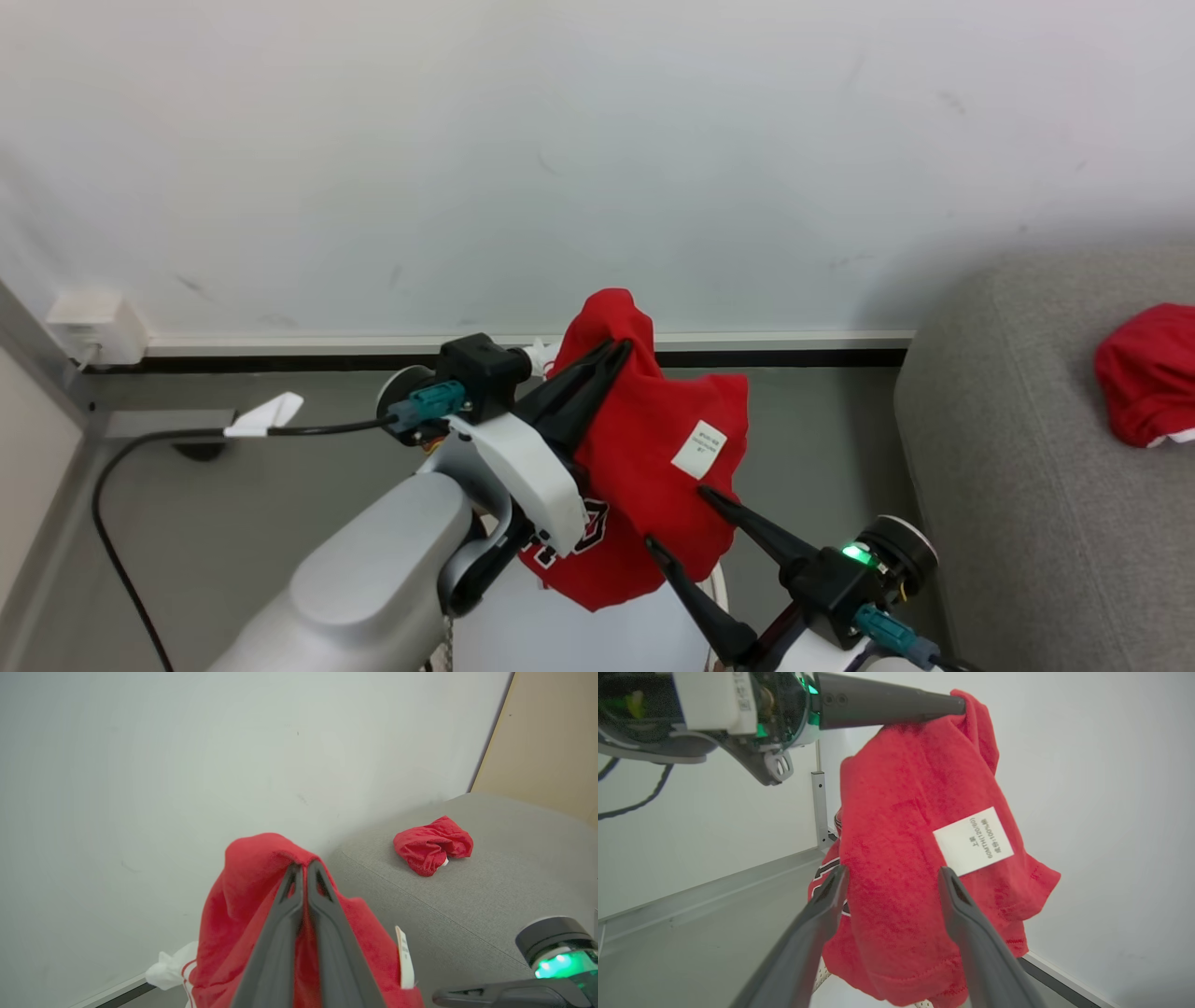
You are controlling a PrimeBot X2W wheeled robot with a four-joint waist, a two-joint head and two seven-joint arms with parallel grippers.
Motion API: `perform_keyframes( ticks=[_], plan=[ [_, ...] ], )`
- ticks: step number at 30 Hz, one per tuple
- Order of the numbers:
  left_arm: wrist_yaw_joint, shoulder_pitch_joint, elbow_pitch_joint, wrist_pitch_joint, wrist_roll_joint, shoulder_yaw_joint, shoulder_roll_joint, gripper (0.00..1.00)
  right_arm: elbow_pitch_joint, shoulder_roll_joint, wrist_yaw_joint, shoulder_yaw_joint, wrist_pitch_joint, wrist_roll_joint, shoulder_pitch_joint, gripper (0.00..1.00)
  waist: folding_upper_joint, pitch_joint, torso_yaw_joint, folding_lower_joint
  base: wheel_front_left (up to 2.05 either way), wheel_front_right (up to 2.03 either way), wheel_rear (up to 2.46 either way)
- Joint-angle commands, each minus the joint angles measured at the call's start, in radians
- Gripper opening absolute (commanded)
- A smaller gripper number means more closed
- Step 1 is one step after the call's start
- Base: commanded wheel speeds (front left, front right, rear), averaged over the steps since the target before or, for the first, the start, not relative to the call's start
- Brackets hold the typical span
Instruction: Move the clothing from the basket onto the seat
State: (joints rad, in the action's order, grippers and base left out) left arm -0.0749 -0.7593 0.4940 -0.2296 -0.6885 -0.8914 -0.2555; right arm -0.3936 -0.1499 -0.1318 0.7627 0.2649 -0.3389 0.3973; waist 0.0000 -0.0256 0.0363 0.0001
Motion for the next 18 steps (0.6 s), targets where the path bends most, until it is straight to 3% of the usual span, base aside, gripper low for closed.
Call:
perform_keyframes(
  ticks=[1,12,18],
  plan=[
    [-0.005,-0.009,0.005,-0.007,0.0,-0.005,0.007,0.0,-0.014,0.007,0.002,-0.006,-0.001,0.013,0.014,1.0,0.0,0.004,-0.016,-0.0001,0.0,0.0,0.0],
    [-0.021,-0.015,0.017,0.003,0.007,-0.055,0.063,0.0,-0.13,0.062,0.002,-0.137,-0.001,0.144,0.056,1.0,0.0,0.016,-0.087,-0.0001,0.0,0.0,0.0],
    [-0.03,-0.007,-0.002,0.011,0.012,-0.089,0.081,0.0,-0.211,0.076,0.002,-0.137,-0.001,0.132,0.098,1.0,0.0,0.021,-0.121,-0.0001,0.0,0.0,0.0]
  ],
)
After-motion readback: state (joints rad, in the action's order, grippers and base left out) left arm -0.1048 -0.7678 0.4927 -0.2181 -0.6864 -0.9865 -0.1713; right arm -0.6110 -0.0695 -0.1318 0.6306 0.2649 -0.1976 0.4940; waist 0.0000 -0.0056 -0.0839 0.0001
